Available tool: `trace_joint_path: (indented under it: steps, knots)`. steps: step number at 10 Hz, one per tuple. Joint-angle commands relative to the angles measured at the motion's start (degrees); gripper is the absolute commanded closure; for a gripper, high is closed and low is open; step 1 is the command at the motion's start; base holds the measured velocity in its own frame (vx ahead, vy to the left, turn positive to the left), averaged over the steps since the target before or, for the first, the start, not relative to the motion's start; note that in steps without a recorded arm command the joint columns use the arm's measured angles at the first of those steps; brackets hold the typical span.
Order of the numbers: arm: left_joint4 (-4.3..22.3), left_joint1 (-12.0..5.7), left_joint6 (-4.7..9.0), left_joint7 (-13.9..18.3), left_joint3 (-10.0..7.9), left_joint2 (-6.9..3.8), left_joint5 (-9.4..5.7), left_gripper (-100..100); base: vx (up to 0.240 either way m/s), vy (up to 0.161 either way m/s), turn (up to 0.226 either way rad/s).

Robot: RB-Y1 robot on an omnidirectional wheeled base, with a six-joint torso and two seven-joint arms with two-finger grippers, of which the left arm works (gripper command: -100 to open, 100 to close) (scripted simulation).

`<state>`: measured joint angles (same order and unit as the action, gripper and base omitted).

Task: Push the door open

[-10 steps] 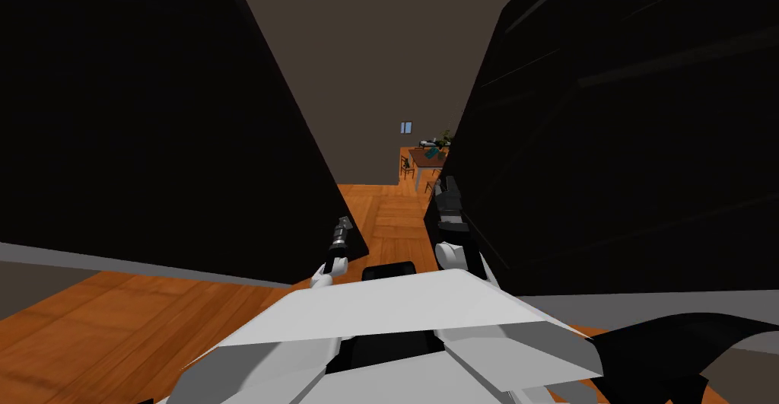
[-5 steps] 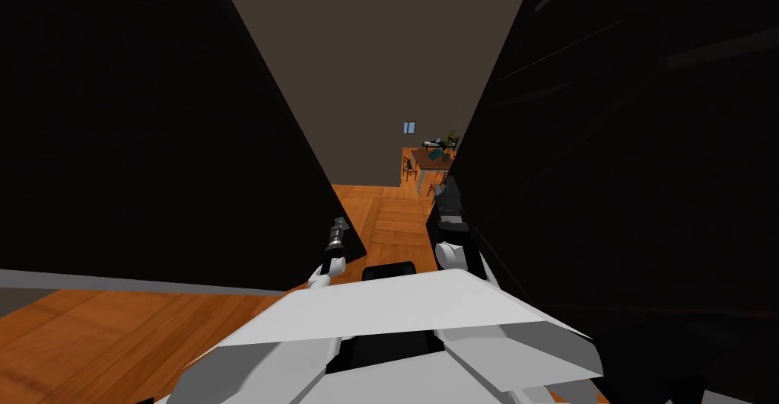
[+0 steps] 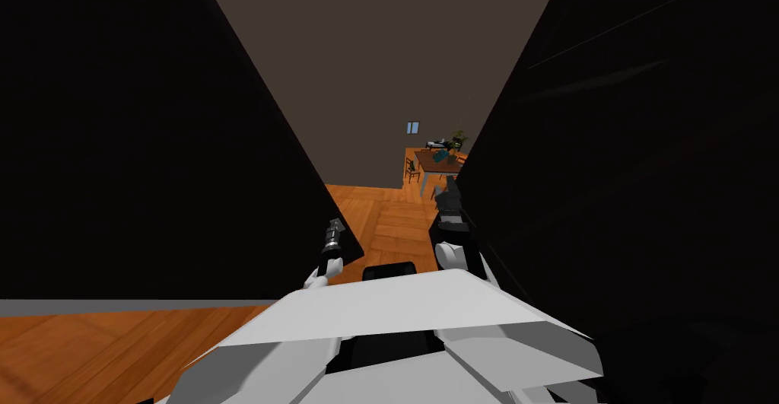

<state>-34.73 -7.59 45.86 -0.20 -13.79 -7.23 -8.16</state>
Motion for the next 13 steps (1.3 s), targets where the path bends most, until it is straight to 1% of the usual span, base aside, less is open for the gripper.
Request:
trace_joint_path:
  steps: [1,2,4,7,8,9,13]
  knots:
    - [0.0,0.0,0.0,0.0,0.0,0.0,0.0,100,0.083,-0.016,0.028]
    - [-0.06,0.02,0.04,-0.33,-0.96,-0.25,-0.56,100,0.13,-0.015,0.041]
    - [0.0,0.06,0.06,-0.59,-1.65,-0.37,-0.96,100,0.172,-0.014,0.038]
    - [0.17,0.17,0.13,-1.24,-3.34,-0.66,-1.94,100,0.192,-0.018,0.044]
    - [0.17,0.17,0.13,-1.24,-3.34,-0.66,-1.94,100,0.142,0.001,0.023]
    - [0.26,0.23,0.17,-1.58,-4.24,-0.82,-2.47,100,0.138,-0.009,0.038]
    - [0.48,0.36,0.26,-2.4,-6.39,-1.19,-3.73,100,0.2,-0.031,0.057]
